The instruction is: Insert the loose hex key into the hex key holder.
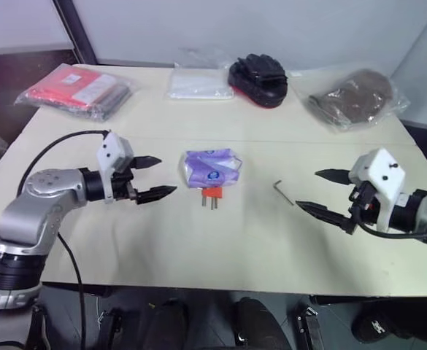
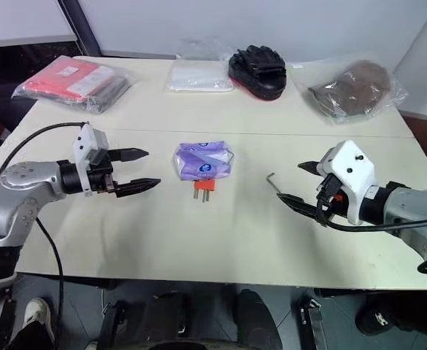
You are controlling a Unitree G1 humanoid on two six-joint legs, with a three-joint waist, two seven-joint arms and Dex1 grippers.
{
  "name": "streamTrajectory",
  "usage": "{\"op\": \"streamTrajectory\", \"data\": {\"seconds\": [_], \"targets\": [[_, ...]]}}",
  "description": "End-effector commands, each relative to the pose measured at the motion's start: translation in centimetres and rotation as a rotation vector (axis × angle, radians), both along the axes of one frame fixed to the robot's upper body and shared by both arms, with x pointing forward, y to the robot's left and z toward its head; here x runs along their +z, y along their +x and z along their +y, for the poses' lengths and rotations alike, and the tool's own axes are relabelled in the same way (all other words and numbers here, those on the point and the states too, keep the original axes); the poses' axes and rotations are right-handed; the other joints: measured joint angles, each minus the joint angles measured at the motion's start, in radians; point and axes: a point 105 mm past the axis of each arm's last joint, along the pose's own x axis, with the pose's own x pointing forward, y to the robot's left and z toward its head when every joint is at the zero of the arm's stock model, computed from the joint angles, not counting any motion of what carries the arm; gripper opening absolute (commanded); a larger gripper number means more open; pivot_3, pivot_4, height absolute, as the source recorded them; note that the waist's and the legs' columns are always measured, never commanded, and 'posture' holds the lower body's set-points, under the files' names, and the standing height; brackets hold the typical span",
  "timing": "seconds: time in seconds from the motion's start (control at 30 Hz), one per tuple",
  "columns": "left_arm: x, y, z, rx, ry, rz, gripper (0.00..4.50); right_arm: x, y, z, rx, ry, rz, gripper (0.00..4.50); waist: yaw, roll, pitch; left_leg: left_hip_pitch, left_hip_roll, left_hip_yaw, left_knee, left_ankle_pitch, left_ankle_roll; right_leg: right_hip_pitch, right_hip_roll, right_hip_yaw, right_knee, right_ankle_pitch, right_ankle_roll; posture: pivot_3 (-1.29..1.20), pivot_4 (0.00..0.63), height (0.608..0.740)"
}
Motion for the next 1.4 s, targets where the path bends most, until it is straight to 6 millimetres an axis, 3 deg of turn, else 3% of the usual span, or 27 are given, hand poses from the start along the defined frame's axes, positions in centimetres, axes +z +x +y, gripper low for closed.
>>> {"op": "streamTrajectory", "data": {"seconds": [0.03, 0.9, 1.07, 1.4], "targets": [[1.7, -0.2, -0.1, -0.024, -0.003, -0.064, 4.46, 1.2, -0.1, 0.4, 0.012, -0.009, -0.054, 4.06, 0.0, 0.0, 0.0, 0.0, 0.0, 0.0, 0.0, 0.0, 0.0, 0.0, 0.0, 0.0, 0.0, 0.0, 0.0, 0.0, 0.15, 0.74], [1.8, 0.8, -1.3, 0.02, -0.028, -0.045, 4.46, 1.3, 0.6, 0.8, -0.003, -0.014, -0.098, 4.06, 0.0, 0.0, 0.0, 0.0, 0.0, 0.0, 0.0, 0.0, 0.0, 0.0, 0.0, 0.0, 0.0, 0.0, 0.0, 0.0, 0.15, 0.74], [-0.5, 2.9, -1.1, 0.135, -0.001, 0.001, 4.46, 1.0, 0.6, 1.3, 0.001, -0.006, -0.099, 4.06, 0.001, 0.0, 0.0, 0.0, 0.0, 0.0, 0.001, 0.0, 0.0, 0.0, 0.0, 0.0, 0.001, 0.0, 0.0, 0.0, 0.15, 0.74], [-4.5, 7.1, -4.9, 0.281, -0.1, 0.125, 4.46, -0.1, 0.3, 1.9, -0.029, 0.009, -0.107, 4.06, 0.005, 0.0, 0.0, 0.0, 0.0, -0.001, 0.002, 0.0, 0.0, 0.0, 0.0, -0.001, 0.001, 0.001, 0.001, 0.0, 0.15, 0.74]]}}
